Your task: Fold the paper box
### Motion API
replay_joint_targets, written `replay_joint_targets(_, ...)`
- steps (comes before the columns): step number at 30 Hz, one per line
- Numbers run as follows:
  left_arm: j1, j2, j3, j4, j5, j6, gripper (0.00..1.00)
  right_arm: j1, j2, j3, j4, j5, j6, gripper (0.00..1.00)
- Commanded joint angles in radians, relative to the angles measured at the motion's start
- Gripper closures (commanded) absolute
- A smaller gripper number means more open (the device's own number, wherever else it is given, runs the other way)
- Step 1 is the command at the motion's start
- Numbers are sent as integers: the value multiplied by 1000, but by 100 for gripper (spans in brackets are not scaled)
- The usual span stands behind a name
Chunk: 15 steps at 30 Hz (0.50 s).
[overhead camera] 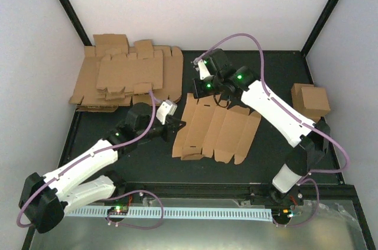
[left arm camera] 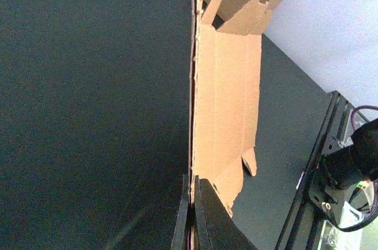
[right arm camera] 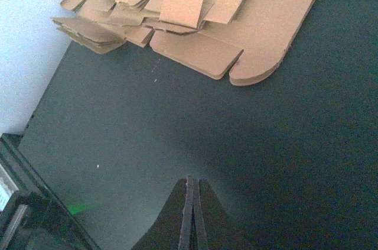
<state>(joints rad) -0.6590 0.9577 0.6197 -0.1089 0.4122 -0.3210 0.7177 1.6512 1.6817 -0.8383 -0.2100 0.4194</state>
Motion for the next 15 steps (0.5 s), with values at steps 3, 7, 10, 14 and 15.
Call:
replay_joint_targets(3,-7,33,34,-8,-50,-2,98,0,-107,-89,-8,-83,-25,98)
replay_joint_targets(7,-7,52,46,-9,-59,-18,98,0,-148,-168,10,-130,-28,98)
replay_joint_targets(10,-8,55,49,-5,-61,-22,99,2,-170,-232,35,-160,-26,98)
replay_joint_targets(14,-7,60,52,-4,-54,-24,98,4,-201,-317,102,-202,-2,98)
replay_joint_targets(15,-8,61,53,-3,-53,-25,98,5,-202,-332,116,-210,4,98)
